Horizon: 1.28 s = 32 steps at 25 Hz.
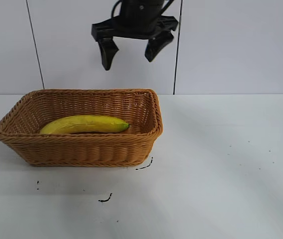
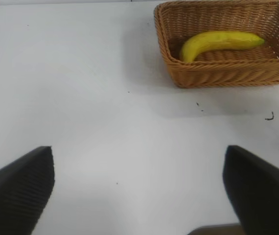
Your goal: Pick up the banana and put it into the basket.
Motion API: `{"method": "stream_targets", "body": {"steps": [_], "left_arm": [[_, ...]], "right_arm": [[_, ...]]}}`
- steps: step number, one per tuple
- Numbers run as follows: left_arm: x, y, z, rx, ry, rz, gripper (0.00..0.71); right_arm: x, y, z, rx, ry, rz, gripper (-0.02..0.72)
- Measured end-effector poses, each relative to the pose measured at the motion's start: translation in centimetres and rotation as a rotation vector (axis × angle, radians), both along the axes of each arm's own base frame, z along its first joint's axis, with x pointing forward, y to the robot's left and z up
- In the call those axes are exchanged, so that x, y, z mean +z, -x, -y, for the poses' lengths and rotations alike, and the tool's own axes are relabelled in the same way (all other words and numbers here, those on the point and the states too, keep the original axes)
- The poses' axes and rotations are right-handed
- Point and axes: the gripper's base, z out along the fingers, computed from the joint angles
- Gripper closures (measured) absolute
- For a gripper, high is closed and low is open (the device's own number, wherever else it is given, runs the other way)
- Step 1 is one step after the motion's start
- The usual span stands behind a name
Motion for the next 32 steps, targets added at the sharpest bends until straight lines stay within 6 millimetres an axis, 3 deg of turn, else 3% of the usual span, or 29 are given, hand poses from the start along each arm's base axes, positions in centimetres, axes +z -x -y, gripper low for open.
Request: {"method": "stream_targets", "body": {"steps": [9,12,15,18,21,25,32], "left_arm": [[0.0,0.0,0.0,0.000,0.000,0.000,0.017],[0.0,0.0,0.0,0.000,0.000,0.000,0.017],[0.0,0.0,0.0,0.000,0.000,0.000,0.017],[0.0,0.0,0.0,0.000,0.000,0.000,0.017],[0.0,0.0,0.0,0.000,0.000,0.000,0.017],[0.0,0.0,0.0,0.000,0.000,0.000,0.017],[0.0,0.0,0.0,0.000,0.000,0.000,0.017]], "right_arm": [[0.0,-2.2,10.7,-0.210,0.074,0.015,0.013],[0.0,-2.4,13.4,-0.264,0.083,0.014,0.013],[-0.1,-2.3,14.7,-0.293,0.074,0.005,0.013],[-0.5,-1.4,14.8,-0.296,0.062,-0.035,0.013],[-0.4,0.7,14.7,-0.294,0.062,-0.089,0.013],[1.4,4.9,14.7,-0.282,0.071,-0.124,0.013],[5.0,15.9,14.8,-0.272,0.075,-0.130,0.013]]}}
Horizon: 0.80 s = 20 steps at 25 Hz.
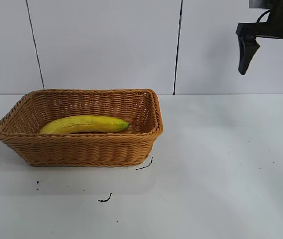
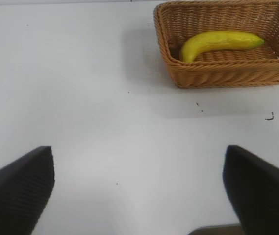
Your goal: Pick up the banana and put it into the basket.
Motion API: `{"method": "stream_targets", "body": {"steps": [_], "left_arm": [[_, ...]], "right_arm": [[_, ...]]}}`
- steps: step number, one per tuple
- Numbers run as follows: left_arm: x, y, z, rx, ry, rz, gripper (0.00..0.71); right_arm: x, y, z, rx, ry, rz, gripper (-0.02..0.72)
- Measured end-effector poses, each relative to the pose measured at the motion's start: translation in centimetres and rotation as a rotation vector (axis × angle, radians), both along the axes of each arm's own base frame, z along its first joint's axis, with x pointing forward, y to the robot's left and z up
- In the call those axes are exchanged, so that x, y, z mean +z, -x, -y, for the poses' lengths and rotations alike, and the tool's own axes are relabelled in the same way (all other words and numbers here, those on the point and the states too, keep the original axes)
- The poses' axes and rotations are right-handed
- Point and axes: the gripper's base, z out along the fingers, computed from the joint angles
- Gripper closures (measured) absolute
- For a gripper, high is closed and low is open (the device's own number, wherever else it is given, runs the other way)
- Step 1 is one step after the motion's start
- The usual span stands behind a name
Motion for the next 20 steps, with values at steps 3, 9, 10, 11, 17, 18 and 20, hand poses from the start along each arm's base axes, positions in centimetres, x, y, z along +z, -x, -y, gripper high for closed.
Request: {"method": "stream_targets", "body": {"steps": [3,9,10,11,17,18,20], "left_arm": [[0.0,0.0,0.0,0.000,0.000,0.000,0.017],[0.0,0.0,0.0,0.000,0.000,0.000,0.017],[0.0,0.0,0.0,0.000,0.000,0.000,0.017],[0.0,0.0,0.0,0.000,0.000,0.000,0.017],[0.0,0.0,0.0,0.000,0.000,0.000,0.017],[0.0,0.0,0.0,0.000,0.000,0.000,0.017],[0.0,0.0,0.0,0.000,0.000,0.000,0.017]], "right_arm": [[1.9,5.4,0.0,0.001,0.000,0.062,0.013],[2.3,15.1,0.1,0.026,0.007,0.181,0.013],[2.1,16.6,0.1,0.029,0.008,0.215,0.013],[2.0,17.7,0.1,0.029,0.009,0.251,0.013],[-0.2,23.6,0.2,0.020,0.011,0.539,0.013],[-0.9,24.2,0.2,0.018,0.008,0.566,0.013],[-2.1,25.4,0.2,0.017,0.007,0.592,0.013]]}}
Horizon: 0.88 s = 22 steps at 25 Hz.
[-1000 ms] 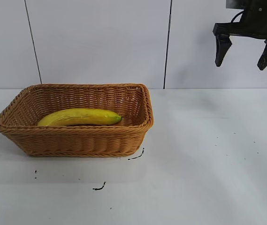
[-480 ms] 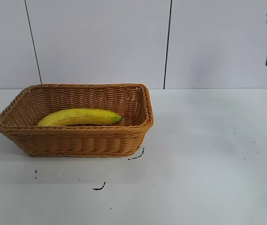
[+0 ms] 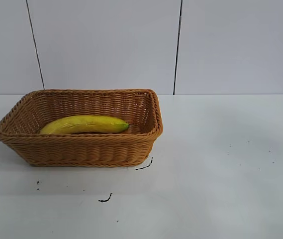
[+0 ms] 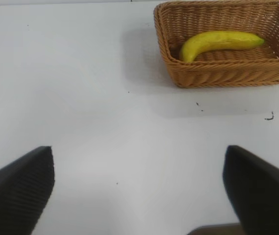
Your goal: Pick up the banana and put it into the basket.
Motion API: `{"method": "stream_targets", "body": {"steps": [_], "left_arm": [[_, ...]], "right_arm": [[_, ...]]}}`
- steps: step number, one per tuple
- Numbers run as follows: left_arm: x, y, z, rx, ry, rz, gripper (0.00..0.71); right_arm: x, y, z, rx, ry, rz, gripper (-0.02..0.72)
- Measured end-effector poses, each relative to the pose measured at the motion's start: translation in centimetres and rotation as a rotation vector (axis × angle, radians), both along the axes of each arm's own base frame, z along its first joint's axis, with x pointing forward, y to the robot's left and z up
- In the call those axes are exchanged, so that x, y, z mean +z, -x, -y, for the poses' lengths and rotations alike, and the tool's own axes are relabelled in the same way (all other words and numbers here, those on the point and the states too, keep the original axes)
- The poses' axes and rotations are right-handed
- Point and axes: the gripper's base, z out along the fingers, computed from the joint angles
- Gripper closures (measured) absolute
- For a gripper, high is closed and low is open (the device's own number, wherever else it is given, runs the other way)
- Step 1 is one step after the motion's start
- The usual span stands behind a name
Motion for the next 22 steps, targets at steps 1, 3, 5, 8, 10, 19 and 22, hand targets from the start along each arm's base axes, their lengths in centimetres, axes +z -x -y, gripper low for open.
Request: {"method": "stream_targets", "body": {"steps": [1,3,5,8,10,19,22], "left_arm": [[0.0,0.0,0.0,0.000,0.000,0.000,0.017],[0.0,0.0,0.0,0.000,0.000,0.000,0.017],[0.0,0.0,0.0,0.000,0.000,0.000,0.017],[0.0,0.0,0.0,0.000,0.000,0.000,0.017],[0.0,0.0,0.0,0.000,0.000,0.000,0.017],[0.0,0.0,0.0,0.000,0.000,0.000,0.017],[0.0,0.0,0.0,0.000,0.000,0.000,0.017]], "right_arm": [[-0.4,0.4,0.0,-0.001,-0.001,-0.001,0.013],[-0.5,1.1,0.0,-0.001,-0.005,0.033,0.013],[-0.4,1.5,0.0,0.000,-0.009,0.061,0.013],[-0.2,2.0,-0.1,0.001,-0.011,0.090,0.013],[-0.2,2.5,-0.1,0.003,-0.016,0.120,0.013],[0.1,5.8,-0.1,0.008,-0.026,0.334,0.013],[0.1,5.8,-0.2,0.009,-0.028,0.337,0.013]]}}
